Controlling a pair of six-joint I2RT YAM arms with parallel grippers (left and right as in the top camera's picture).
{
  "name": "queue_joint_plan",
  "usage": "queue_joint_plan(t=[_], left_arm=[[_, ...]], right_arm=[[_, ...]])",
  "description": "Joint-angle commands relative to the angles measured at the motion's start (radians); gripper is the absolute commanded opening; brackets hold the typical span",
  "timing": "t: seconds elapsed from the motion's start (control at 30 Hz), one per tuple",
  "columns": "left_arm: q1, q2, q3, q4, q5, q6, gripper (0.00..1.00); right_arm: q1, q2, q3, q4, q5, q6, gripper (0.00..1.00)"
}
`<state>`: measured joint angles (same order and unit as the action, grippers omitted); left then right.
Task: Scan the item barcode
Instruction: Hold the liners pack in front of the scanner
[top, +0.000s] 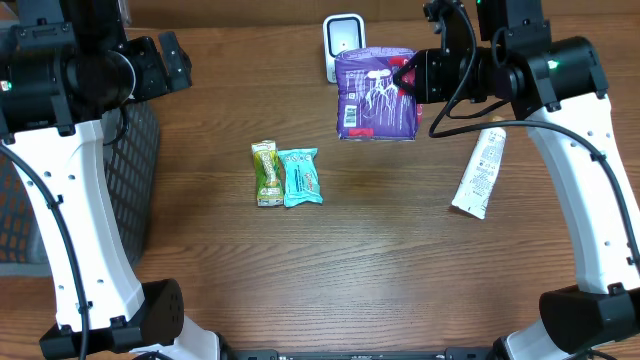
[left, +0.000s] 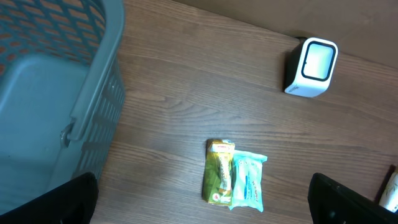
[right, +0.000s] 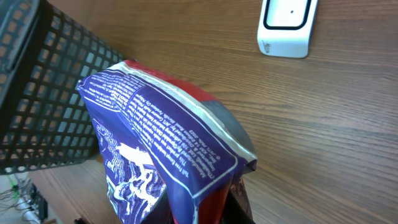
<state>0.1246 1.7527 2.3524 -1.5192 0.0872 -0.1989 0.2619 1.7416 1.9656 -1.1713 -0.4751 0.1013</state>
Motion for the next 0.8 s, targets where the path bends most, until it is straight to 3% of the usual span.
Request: queue_joint_plan(t=[0.0, 0.23, 0.33, 0.53, 0.7, 0.77], left_arm=[[0.000, 0.003, 0.019, 0.004, 0.010, 0.019, 0.99], [0.000, 0.003, 0.019, 0.005, 0.010, 0.019, 1.00], [0.000, 0.003, 0.019, 0.004, 0.010, 0.019, 1.00], [0.000, 0.003, 0.019, 0.004, 0.010, 0.019, 1.00], [0.000, 0.003, 0.019, 0.004, 0.010, 0.019, 0.99], [0.000, 0.003, 0.019, 0.004, 0.010, 0.019, 0.99]], right_arm=[[0.017, -0.029, 0.030, -0.001, 0.026, -0.001, 0.10], [-0.011, -0.037, 0.041, 0.010, -0.185, -0.001, 0.10], [-0.013, -0.038, 0.045, 0.010, -0.118, -0.001, 0.10], [0.209, 0.023, 0.029, 0.121, 0.783, 0.000, 0.05], [0.274, 0.146, 0.020, 0.328, 1.238, -0.014, 0.04], [0.285, 0.213, 0.020, 0.472, 1.392, -0.140, 0.04]])
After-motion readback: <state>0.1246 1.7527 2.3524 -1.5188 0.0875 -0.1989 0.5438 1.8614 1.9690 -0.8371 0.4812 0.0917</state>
